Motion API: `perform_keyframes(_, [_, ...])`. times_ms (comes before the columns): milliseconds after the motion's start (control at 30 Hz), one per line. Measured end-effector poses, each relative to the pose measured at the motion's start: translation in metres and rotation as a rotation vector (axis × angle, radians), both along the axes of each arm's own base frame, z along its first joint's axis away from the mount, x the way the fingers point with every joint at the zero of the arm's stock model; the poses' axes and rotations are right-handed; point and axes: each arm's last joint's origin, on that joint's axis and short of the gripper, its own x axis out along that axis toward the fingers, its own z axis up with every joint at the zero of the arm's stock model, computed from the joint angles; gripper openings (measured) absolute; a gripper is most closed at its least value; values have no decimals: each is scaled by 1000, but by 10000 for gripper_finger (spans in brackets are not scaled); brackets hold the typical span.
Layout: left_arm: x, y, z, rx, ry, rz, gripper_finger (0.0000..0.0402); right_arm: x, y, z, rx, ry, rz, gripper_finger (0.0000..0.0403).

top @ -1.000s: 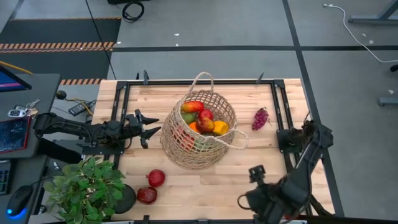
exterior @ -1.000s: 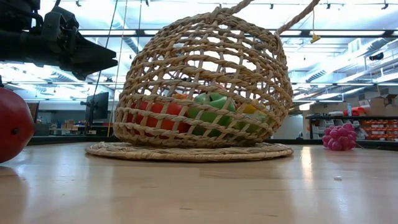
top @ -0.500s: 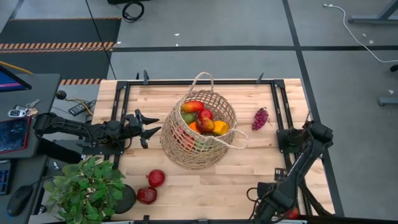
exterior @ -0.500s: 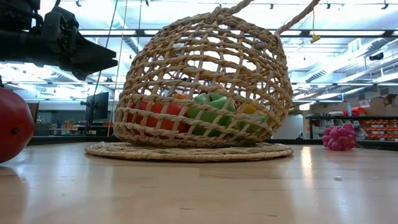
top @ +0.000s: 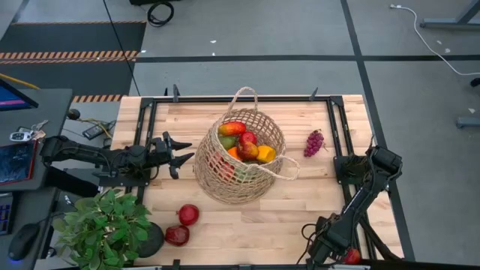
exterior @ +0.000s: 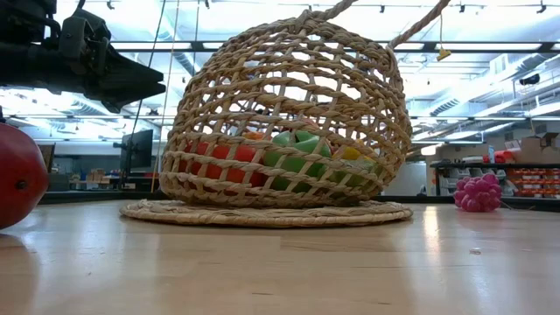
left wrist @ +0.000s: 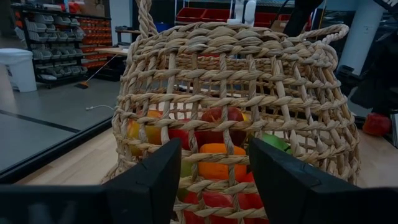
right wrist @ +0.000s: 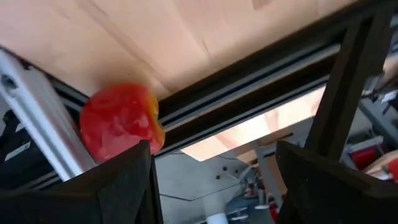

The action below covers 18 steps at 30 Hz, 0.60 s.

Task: Build produce basket
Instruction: Put the red apple into the basket

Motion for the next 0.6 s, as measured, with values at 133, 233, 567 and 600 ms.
perform_keyframes(133, [0, 0, 0, 0, 0, 0, 193, -4, 3, -6, -22, 8, -57, 348])
perform_keyframes(233, [0, 0, 0, 0, 1, 1, 193, -6, 8, -7, -7, 13, -90, 348])
perform_keyframes(567, [0, 0, 0, 0, 1, 0, 193, -19, 24, -11, 163, -87, 143, 348])
perform_keyframes(600, [0, 0, 0, 0, 0, 0, 193, -21, 26, -11, 186, -102, 181, 348])
